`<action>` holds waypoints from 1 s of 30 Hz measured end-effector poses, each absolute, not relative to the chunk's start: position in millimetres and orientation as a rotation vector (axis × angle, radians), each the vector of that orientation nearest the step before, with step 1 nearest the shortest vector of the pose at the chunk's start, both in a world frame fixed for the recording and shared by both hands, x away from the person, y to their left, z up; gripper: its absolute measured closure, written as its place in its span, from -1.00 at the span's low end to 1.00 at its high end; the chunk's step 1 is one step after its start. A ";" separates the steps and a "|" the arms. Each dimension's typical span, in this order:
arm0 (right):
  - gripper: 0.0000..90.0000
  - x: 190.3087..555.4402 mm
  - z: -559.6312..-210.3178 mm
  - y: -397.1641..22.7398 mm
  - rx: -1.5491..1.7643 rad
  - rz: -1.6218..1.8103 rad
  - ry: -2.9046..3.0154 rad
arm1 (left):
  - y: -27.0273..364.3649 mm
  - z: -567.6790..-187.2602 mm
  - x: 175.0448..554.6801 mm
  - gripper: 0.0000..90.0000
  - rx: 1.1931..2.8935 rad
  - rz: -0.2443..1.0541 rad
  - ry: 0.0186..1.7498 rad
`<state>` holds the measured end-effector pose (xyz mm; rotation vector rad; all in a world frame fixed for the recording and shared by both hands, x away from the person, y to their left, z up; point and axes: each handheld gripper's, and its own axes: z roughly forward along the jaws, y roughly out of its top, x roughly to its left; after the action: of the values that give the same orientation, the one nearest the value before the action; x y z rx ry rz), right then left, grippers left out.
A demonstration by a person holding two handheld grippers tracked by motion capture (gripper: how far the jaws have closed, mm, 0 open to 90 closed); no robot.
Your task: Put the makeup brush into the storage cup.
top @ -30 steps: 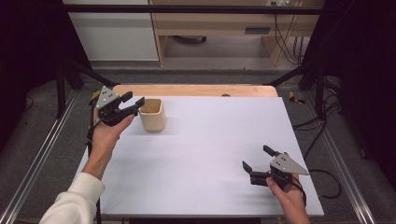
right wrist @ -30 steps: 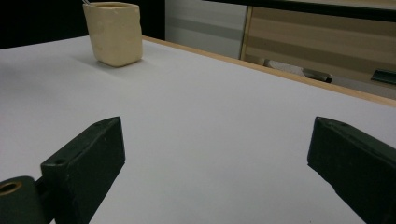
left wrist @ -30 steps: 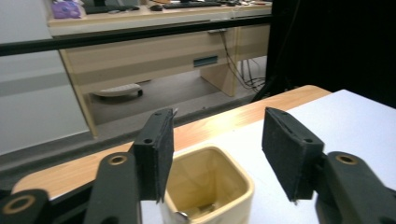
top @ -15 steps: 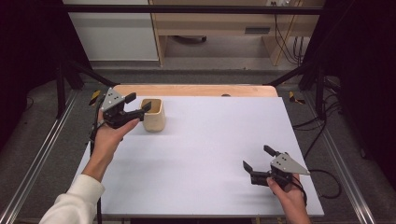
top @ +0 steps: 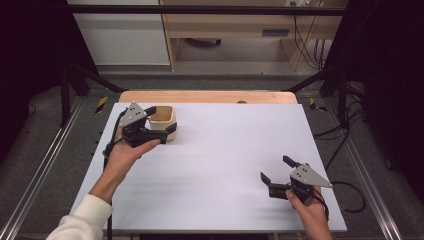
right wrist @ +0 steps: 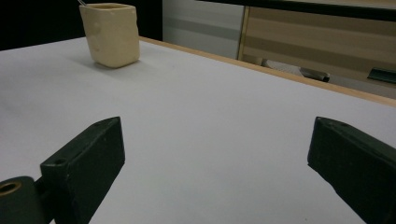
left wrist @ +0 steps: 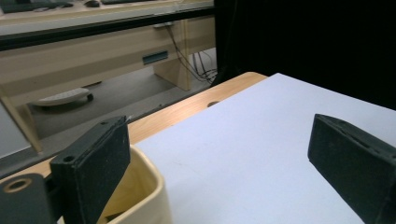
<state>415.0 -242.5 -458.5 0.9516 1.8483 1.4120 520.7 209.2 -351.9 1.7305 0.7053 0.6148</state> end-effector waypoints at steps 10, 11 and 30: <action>-0.91 415.0 -458.6 -242.1 0.952 1.410 1.848 | 201.4 -363.4 505.7 -0.94 1.743 0.548 0.648; -0.91 415.1 -458.7 -242.2 0.949 1.409 1.849 | 200.9 -365.3 504.0 -0.94 1.747 0.542 0.642; -0.91 415.0 -458.3 -242.7 0.957 1.413 1.844 | 199.2 -388.4 476.1 -0.96 1.720 0.458 0.600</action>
<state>415.0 -242.7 -458.3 0.9570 1.8440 1.4130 476.1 199.2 -388.4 1.7195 0.6000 0.4578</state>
